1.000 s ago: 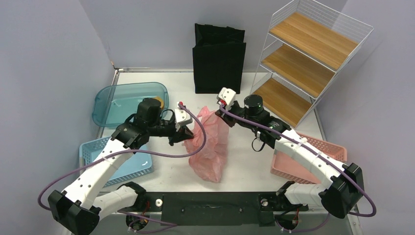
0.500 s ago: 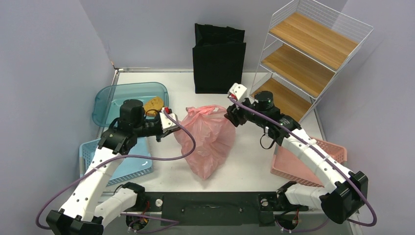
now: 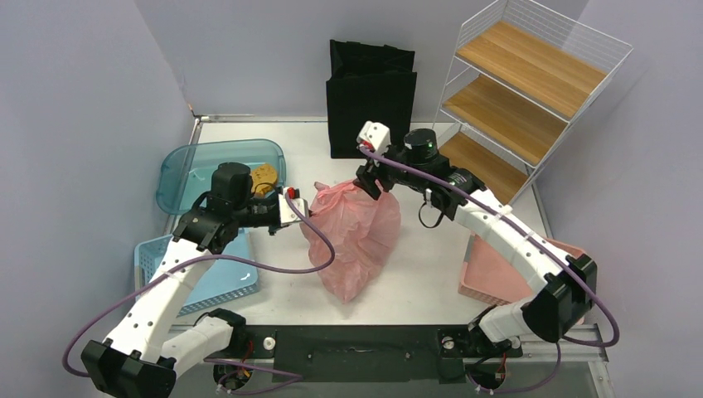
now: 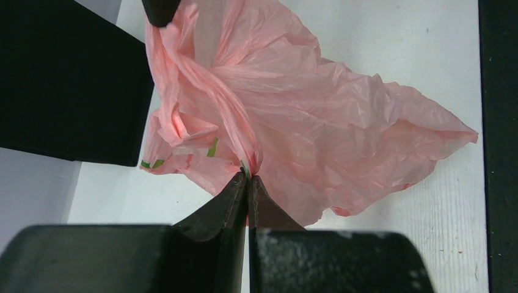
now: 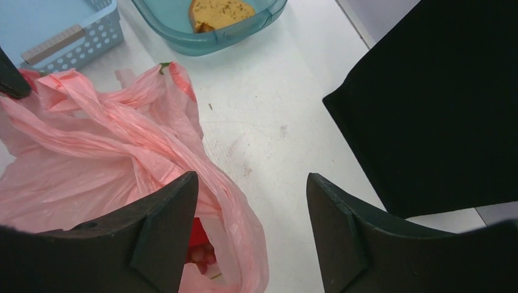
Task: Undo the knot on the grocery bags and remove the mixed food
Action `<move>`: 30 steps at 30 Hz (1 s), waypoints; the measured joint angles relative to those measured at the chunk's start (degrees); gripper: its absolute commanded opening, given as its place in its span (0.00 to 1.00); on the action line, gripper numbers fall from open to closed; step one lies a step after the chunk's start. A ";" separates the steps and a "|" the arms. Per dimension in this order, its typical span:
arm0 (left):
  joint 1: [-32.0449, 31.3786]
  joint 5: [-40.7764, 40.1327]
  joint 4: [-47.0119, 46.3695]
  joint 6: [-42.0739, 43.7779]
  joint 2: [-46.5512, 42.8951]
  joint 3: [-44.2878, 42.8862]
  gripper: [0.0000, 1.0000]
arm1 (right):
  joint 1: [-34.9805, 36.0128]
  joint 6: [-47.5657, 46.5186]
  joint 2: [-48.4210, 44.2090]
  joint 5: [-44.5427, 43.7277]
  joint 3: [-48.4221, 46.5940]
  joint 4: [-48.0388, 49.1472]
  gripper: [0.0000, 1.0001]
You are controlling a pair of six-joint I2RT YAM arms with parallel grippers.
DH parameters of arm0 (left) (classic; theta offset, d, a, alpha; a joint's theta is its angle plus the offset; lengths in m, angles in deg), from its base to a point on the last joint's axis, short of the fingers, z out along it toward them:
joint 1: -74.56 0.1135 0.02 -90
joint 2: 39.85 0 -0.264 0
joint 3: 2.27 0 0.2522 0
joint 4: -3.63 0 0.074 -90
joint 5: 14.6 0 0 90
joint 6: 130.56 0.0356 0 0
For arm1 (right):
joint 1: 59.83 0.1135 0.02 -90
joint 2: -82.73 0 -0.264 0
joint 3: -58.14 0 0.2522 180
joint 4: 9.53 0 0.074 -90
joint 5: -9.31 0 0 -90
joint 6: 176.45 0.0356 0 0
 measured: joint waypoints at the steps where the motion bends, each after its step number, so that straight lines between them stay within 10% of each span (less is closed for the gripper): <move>1: 0.00 0.00 -0.04 0.35 0.00 -0.15 0.00 | 0.00 -0.98 1.42 0.42 -0.90 -0.72 0.58; 10: 0.35 -2.19 -2.19 -2.62 -0.50 -0.55 0.00 | -0.48 -7.17 8.04 2.34 -3.56 -9.42 0.37; 15: 3.72 -4.90 -10.93 -12.28 -1.40 -0.55 0.00 | -3.28 -9.18 8.04 2.45 -4.59 -11.72 0.01; 25: 9.64 -7.58 -29.14 -31.54 -0.07 0.04 0.00 | -9.66 -1.18 7.80 1.81 -8.83 -11.96 0.00; 30: 12.59 0.72 -23.65 -23.47 -0.76 -0.83 0.00 | -13.40 9.18 4.48 2.16 -8.55 -6.27 0.00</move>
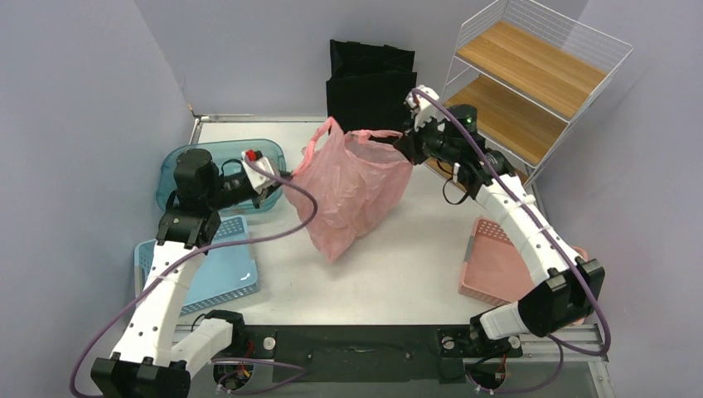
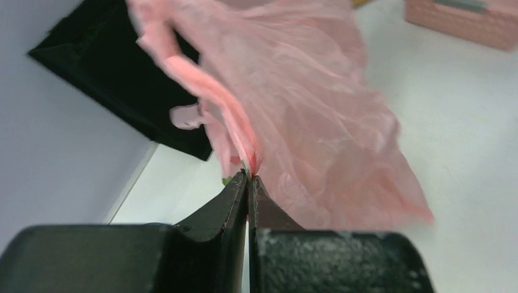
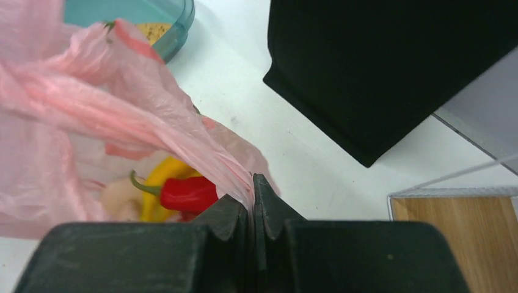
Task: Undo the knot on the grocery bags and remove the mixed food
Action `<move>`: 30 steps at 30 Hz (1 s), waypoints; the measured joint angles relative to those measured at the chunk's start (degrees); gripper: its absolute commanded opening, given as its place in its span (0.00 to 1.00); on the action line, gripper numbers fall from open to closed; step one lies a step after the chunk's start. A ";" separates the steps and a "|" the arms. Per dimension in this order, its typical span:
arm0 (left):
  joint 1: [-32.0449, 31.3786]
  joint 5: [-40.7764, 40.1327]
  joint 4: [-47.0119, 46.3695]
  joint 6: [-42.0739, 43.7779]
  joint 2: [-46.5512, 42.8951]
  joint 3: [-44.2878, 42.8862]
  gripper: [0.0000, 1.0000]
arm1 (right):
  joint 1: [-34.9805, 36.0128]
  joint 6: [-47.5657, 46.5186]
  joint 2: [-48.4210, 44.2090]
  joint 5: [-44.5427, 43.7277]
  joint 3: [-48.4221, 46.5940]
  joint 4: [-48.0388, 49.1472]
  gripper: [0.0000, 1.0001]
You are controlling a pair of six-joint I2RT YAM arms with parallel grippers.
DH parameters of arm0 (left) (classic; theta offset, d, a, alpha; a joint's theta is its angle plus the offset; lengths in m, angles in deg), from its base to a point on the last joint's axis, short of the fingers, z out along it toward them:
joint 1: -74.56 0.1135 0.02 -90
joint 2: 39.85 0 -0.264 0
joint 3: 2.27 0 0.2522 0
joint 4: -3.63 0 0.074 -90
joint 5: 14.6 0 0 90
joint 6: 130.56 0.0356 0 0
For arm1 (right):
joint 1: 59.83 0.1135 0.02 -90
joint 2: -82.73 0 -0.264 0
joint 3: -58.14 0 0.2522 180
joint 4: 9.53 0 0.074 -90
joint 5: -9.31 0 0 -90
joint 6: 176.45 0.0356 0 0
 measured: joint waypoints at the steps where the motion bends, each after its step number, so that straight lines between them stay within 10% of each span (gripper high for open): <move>1: -0.11 2.08 4.87 5.03 -0.44 -0.52 0.00 | -0.59 1.88 -1.31 0.02 1.38 1.81 0.00; 7: -9.44 3.61 38.88 42.34 -2.71 0.20 0.00 | -0.59 11.87 -8.44 0.90 13.57 9.03 0.00; 12: -17.73 -2.38 49.72 59.71 -8.59 13.42 0.01 | 1.44 14.25 -8.48 1.33 22.58 9.55 0.00; 15: -21.03 -6.54 51.34 64.28 -13.75 19.78 0.26 | 2.03 14.25 -8.48 1.66 24.61 8.37 0.00; 20: -22.27 -10.32 46.77 50.88 -17.92 18.75 0.69 | 2.03 14.71 -9.09 1.75 24.65 8.50 0.00; 30: -7.10 0.09 35.65 9.53 -4.17 -5.18 0.73 | 2.19 15.04 -9.94 2.58 23.17 8.59 0.00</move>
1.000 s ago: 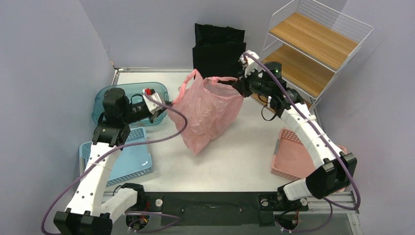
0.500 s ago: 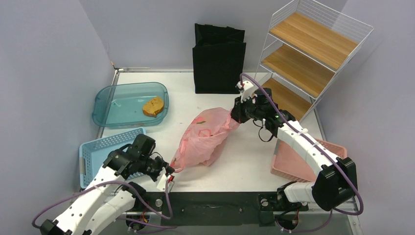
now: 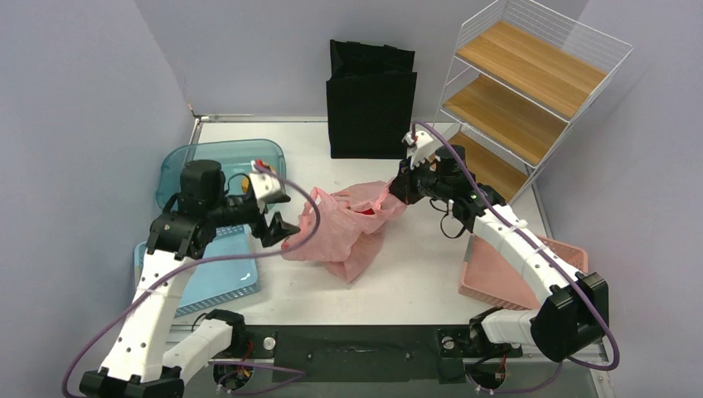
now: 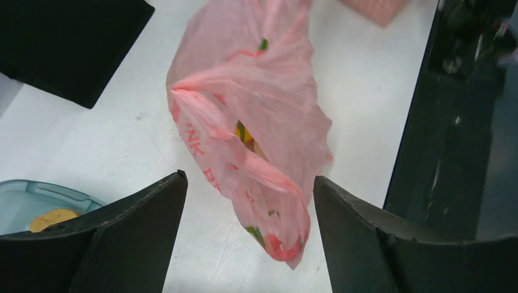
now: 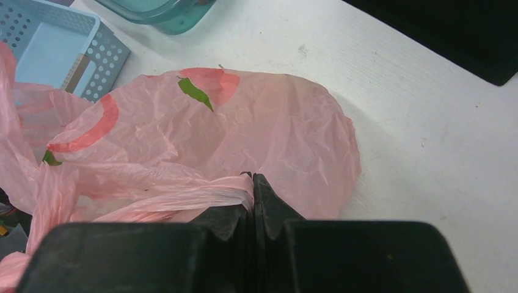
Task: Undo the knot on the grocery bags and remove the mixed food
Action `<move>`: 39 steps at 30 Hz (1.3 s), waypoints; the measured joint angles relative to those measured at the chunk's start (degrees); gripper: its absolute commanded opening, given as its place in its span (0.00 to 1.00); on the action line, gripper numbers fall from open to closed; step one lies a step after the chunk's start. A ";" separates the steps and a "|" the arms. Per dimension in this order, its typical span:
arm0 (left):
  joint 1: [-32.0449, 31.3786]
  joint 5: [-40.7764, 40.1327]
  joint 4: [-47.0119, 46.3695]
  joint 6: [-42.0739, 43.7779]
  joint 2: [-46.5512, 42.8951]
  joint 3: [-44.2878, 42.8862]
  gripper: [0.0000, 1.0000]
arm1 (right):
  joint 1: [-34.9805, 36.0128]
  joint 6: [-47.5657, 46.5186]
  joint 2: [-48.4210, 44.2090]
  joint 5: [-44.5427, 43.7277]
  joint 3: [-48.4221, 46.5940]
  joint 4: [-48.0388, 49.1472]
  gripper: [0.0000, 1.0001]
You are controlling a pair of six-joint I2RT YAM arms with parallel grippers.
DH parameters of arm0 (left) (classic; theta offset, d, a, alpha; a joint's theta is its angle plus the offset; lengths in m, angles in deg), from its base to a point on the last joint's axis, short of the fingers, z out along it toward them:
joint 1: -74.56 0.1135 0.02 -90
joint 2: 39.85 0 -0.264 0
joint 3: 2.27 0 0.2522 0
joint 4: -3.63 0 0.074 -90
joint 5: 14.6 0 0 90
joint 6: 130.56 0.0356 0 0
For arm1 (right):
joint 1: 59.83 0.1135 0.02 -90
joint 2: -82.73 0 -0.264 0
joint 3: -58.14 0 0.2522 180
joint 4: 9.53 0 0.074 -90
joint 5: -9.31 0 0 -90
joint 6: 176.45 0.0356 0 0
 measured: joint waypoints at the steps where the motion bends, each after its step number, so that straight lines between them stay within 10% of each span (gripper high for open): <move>1: 2.12 1.84 -1.86 -4.72 1.55 -0.90 0.73 | 0.11 -0.09 0.00 0.00 -0.31 0.02 0.00; 10: 4.68 7.34 -17.66 -38.07 17.09 -2.34 0.72 | 1.07 -1.29 -0.83 0.00 -1.01 -0.11 0.00; 12: 3.45 6.88 -19.67 -41.59 18.36 -1.64 0.60 | 1.09 -1.49 -1.09 -0.02 -1.01 -0.11 0.00; 15: -1.01 6.80 -21.73 -44.11 18.88 -1.27 0.16 | 1.14 -1.46 -1.25 -0.20 -1.11 -0.11 0.00; 20: -4.96 7.80 -25.11 -42.38 18.49 -2.49 0.00 | 0.07 1.09 -0.98 -1.53 -2.64 -0.07 0.00; 31: -0.85 9.99 -16.22 -15.47 18.56 -24.11 0.00 | -6.51 14.86 3.02 -3.15 -8.76 5.27 0.00; 39: -12.72 2.71 12.94 23.08 13.33 -8.90 0.00 | -7.80 16.35 2.32 -3.43 4.07 4.63 0.00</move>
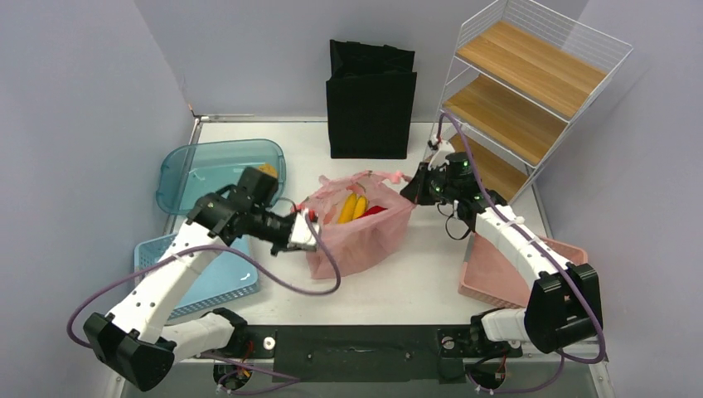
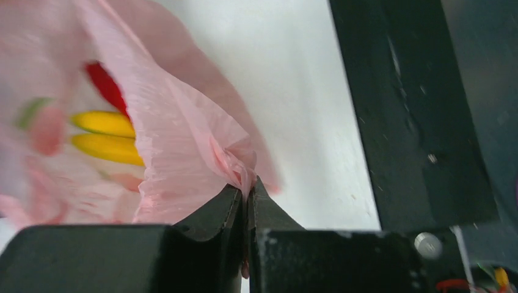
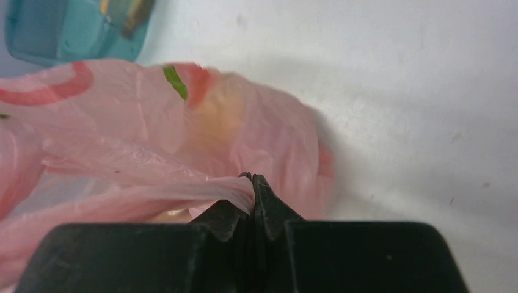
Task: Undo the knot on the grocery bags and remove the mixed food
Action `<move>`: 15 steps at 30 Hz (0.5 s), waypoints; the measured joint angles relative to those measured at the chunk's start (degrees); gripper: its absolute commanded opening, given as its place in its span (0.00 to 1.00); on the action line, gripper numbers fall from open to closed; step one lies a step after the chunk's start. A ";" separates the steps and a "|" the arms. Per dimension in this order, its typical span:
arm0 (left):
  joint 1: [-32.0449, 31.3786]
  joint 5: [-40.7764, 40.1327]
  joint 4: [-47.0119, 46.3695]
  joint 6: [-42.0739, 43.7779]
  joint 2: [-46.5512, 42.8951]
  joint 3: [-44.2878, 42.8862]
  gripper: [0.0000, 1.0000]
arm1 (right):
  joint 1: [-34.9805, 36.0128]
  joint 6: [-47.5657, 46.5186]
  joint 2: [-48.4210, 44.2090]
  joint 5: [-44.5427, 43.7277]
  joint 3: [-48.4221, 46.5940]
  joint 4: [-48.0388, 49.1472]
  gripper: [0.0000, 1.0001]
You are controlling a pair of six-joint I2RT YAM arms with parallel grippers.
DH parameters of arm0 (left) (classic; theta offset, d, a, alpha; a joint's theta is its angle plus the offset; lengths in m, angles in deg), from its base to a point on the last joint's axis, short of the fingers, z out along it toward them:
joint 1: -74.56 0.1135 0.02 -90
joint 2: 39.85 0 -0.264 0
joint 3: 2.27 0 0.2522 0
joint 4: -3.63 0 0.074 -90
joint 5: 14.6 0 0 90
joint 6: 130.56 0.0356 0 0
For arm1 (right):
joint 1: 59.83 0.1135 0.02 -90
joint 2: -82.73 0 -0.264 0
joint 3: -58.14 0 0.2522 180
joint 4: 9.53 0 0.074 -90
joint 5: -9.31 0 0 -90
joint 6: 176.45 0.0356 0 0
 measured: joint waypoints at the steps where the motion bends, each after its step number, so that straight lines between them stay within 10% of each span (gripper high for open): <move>1: -0.98 -1.46 1.36 2.80 -1.16 4.46 0.00 | 0.04 0.00 0.00 0.15 1.68 -0.76 0.00; 9: -8.50 -11.34 -0.39 13.11 -12.35 24.81 0.03 | 0.96 -0.48 -0.70 3.41 5.18 -3.32 0.00; 12: -9.40 -14.12 -2.84 12.26 -16.33 27.06 0.32 | 0.98 -1.75 -1.95 4.11 5.16 -3.61 0.00; 15: -9.57 -15.65 -4.26 6.21 -18.80 26.67 0.59 | 0.66 -4.55 -2.78 4.04 3.72 -4.96 0.24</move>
